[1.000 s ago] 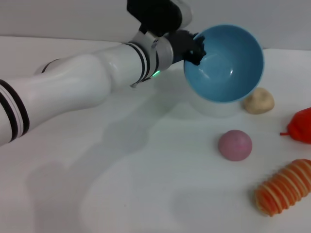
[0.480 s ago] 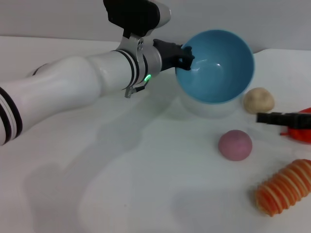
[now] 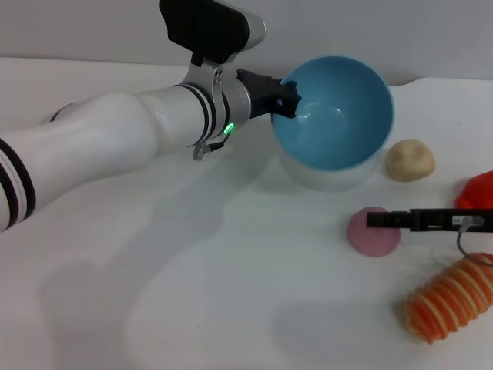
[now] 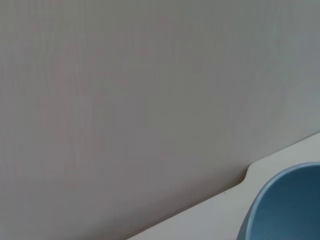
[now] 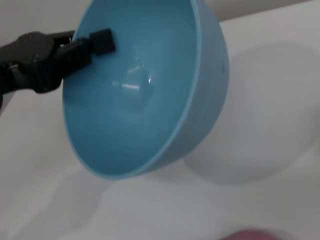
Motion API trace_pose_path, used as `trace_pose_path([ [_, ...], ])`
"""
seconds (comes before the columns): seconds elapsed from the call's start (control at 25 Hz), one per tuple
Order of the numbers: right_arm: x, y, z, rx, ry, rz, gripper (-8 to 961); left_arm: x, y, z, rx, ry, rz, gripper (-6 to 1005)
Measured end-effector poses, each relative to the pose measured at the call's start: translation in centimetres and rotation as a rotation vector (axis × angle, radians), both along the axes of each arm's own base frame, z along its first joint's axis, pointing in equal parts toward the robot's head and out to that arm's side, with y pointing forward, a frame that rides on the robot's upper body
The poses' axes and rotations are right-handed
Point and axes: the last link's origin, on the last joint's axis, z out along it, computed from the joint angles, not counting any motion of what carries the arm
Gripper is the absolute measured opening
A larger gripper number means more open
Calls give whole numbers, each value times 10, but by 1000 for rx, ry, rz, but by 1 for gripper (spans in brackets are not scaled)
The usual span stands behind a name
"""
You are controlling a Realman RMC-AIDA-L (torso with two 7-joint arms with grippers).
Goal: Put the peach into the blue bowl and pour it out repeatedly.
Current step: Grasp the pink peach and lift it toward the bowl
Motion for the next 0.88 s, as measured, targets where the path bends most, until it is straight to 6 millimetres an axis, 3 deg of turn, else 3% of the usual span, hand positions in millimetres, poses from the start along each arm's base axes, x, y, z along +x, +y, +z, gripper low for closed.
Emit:
trace_pose_path([
  [0.2, 2, -2, -14, -26, -35, -10, 714, 0, -1, -1, -2, 4, -2, 0],
  [0.64, 6, -5, -11, -22, -29, -22, 712, -4, -3, -2, -4, 4, 6, -1],
  [0.76, 5, -5, -9, -22, -29, -12, 499, -4, -3, -2, -3, 3, 5, 0],
  [0.88, 2, -3, -5, -17, -26, 8, 380, -4, -3, -2, -1, 3, 5, 0],
])
